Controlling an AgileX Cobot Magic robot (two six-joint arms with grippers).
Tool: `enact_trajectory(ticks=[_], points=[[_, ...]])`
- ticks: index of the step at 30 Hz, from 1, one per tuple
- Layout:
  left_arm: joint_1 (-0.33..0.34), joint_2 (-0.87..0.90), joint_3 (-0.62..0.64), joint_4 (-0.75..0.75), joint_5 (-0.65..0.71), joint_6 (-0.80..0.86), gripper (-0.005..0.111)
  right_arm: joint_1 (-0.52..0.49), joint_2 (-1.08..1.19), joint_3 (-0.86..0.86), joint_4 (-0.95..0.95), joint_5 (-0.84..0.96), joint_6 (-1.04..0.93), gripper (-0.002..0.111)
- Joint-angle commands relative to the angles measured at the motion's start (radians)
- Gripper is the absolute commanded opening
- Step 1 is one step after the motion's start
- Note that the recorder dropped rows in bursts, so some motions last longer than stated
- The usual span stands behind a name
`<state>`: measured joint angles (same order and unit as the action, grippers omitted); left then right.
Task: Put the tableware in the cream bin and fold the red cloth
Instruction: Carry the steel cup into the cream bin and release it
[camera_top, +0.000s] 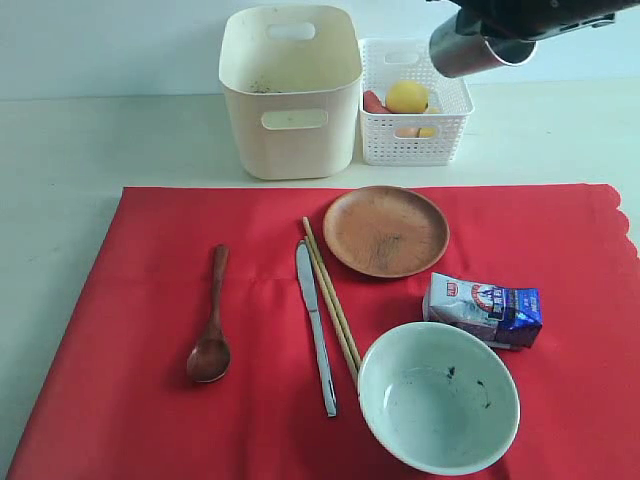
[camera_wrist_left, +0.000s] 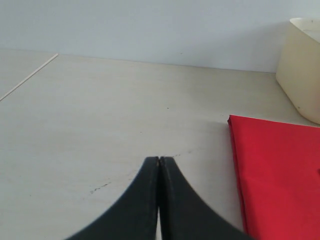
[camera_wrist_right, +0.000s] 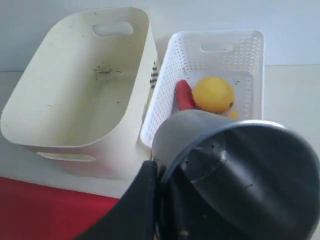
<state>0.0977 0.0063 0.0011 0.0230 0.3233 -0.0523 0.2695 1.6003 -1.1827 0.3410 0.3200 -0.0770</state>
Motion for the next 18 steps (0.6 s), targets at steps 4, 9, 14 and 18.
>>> enact_trajectory(ticks=[4,9,14,18], points=[[0.002,-0.006,-0.001,0.003,-0.004,-0.007,0.002,-0.002,0.164,-0.185,0.351,0.097,-0.368,0.0],[0.002,-0.006,-0.001,0.003,-0.004,-0.007,0.002,-0.002,0.277,-0.306,0.593,0.199,-0.618,0.0],[0.002,-0.006,-0.001,0.003,-0.004,-0.007,0.002,-0.002,0.366,-0.423,0.698,0.265,-0.733,0.0],[0.002,-0.006,-0.001,0.003,-0.004,-0.007,0.002,0.023,0.429,-0.501,0.696,0.278,-0.734,0.0]])
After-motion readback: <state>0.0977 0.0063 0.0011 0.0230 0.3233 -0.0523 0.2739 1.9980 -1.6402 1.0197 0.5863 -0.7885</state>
